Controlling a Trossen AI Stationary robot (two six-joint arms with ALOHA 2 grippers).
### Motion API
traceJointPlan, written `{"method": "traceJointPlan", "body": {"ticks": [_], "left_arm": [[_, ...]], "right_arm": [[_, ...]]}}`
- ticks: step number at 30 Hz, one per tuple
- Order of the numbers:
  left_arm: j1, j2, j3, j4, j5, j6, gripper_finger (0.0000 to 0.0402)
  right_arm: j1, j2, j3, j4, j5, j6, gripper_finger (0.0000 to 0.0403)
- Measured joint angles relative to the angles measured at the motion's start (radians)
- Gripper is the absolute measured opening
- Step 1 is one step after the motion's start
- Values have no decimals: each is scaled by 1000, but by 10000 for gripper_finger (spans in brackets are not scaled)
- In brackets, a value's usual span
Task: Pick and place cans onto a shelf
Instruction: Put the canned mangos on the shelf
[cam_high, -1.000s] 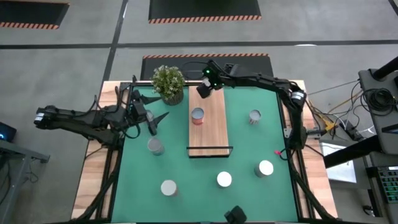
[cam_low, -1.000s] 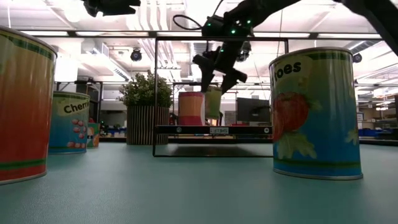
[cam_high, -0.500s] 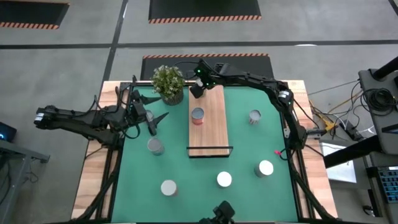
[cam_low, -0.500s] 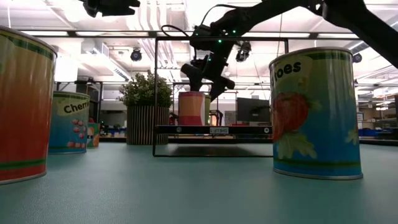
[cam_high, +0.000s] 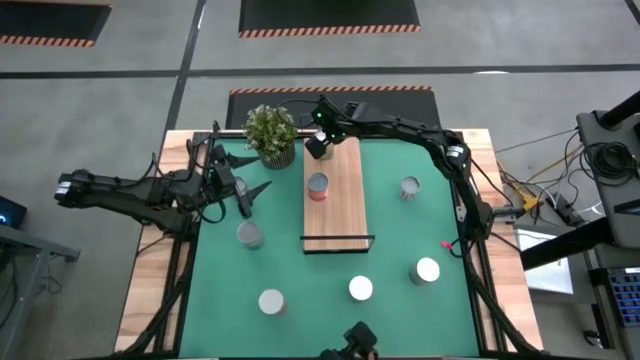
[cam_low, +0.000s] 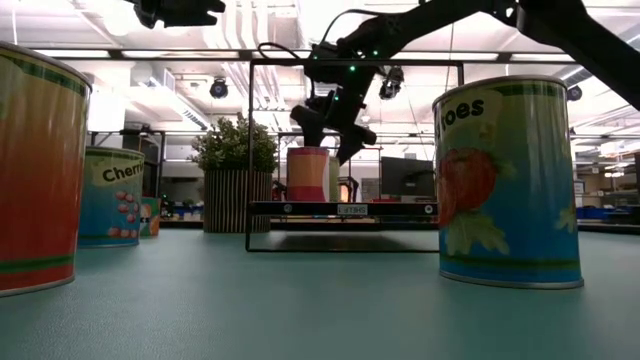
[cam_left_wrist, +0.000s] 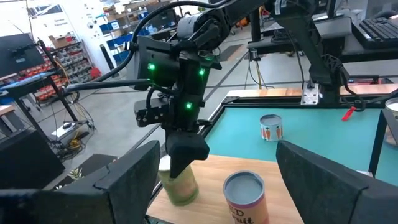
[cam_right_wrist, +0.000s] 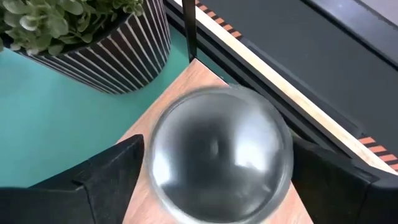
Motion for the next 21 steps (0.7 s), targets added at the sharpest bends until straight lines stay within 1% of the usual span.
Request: {"method": "traceJointPlan", "body": {"ticks": [7,11,14,18,21], "left_arm": [[0,0,0,0,0,0,302],[0,0,0,-2,0,0,302],[0,0,0,-3,0,-6,302],[0,0,0,-11,0,-10,302],[0,0,0,-15,1,-12,302]], "right_arm": [[0,-33,33,-30,0,0,363],[0,-75,62,-105,1,-23,364],[0,-116,63,-179,1,-79,362],[0,-161,37,-250,1,-133,333],[0,-165,-2,-255,1,-178,290]]}}
